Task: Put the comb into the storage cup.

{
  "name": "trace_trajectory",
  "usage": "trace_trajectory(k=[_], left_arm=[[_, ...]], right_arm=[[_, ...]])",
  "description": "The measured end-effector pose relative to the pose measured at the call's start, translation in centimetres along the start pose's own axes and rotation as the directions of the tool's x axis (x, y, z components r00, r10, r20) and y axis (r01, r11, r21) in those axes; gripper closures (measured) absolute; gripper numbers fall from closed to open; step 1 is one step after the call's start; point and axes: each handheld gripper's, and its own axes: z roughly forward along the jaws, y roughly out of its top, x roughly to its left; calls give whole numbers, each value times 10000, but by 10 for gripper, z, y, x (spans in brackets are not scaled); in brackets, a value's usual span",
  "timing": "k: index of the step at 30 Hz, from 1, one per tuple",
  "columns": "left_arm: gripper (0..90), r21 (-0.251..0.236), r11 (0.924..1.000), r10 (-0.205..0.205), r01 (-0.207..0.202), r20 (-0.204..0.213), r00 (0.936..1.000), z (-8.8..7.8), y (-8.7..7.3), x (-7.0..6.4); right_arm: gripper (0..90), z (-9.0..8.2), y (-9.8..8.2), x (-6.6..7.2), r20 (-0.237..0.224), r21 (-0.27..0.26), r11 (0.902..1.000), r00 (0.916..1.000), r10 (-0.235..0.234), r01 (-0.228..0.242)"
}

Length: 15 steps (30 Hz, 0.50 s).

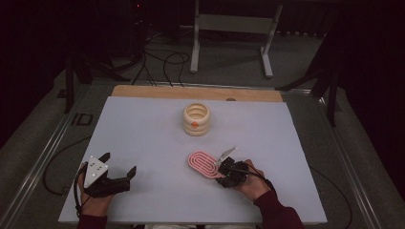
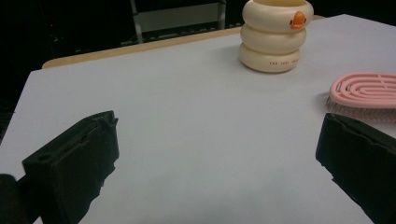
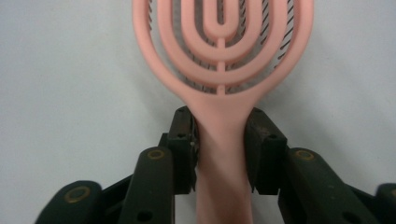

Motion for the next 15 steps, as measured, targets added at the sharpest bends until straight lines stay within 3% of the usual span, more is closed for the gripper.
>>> trace_trajectory(k=[15], left_arm=[[0,78,10000,32,-32,2,10000,1,0,0]], right_arm=[[698,-2,-4,2,242,-452,9989,9996,-144,154]])
